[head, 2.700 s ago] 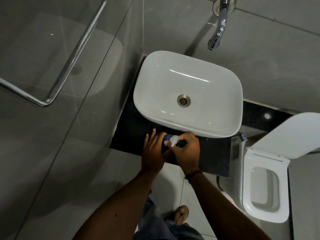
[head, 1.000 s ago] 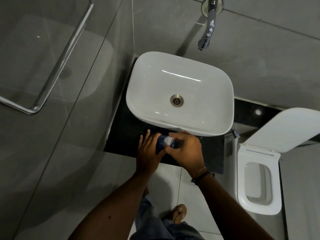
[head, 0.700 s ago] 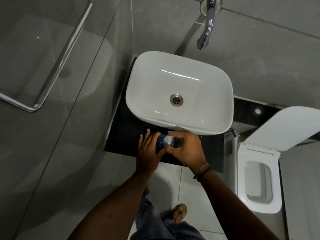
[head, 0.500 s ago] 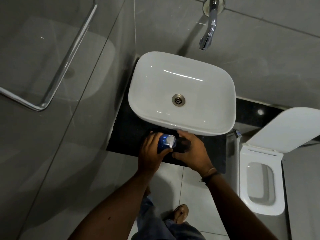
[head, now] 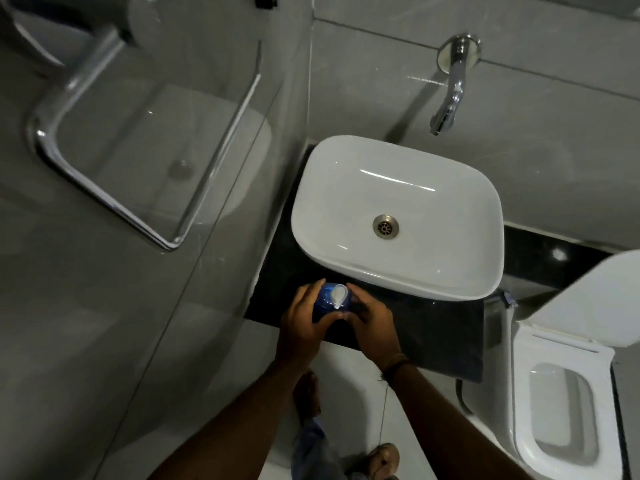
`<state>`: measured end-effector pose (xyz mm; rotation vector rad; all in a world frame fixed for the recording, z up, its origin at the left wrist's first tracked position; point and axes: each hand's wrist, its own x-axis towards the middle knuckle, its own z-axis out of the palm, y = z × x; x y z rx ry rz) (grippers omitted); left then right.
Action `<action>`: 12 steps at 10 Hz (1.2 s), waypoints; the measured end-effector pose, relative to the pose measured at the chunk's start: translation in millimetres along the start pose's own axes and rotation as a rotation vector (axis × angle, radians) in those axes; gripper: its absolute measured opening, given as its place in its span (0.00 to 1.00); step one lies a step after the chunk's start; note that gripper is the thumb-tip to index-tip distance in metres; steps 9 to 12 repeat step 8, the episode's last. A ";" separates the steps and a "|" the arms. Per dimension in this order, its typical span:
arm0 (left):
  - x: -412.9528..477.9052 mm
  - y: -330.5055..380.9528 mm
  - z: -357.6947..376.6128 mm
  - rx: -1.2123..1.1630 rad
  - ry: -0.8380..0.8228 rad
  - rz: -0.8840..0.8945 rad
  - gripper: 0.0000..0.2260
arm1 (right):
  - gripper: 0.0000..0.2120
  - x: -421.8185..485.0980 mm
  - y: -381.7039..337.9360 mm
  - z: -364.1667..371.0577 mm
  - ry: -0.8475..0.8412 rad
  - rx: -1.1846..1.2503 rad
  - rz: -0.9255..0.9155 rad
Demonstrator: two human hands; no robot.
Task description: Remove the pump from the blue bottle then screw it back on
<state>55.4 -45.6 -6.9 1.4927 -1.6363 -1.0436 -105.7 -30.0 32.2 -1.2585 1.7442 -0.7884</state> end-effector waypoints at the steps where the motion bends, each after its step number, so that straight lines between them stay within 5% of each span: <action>1: 7.9 -11.3 -22.4 -0.007 0.040 -0.045 0.30 | 0.23 12.3 -17.0 22.3 -0.029 0.018 -0.028; 6: 17.2 -34.3 -46.7 0.057 0.064 -0.127 0.35 | 0.24 26.3 -16.9 66.0 -0.047 0.025 0.034; 8: 6.7 -24.9 -52.8 0.054 0.063 -0.205 0.45 | 0.40 19.6 -13.6 62.6 -0.119 0.053 0.092; 12: 6.7 -24.9 -52.8 0.054 0.063 -0.205 0.45 | 0.40 19.6 -13.6 62.6 -0.119 0.053 0.092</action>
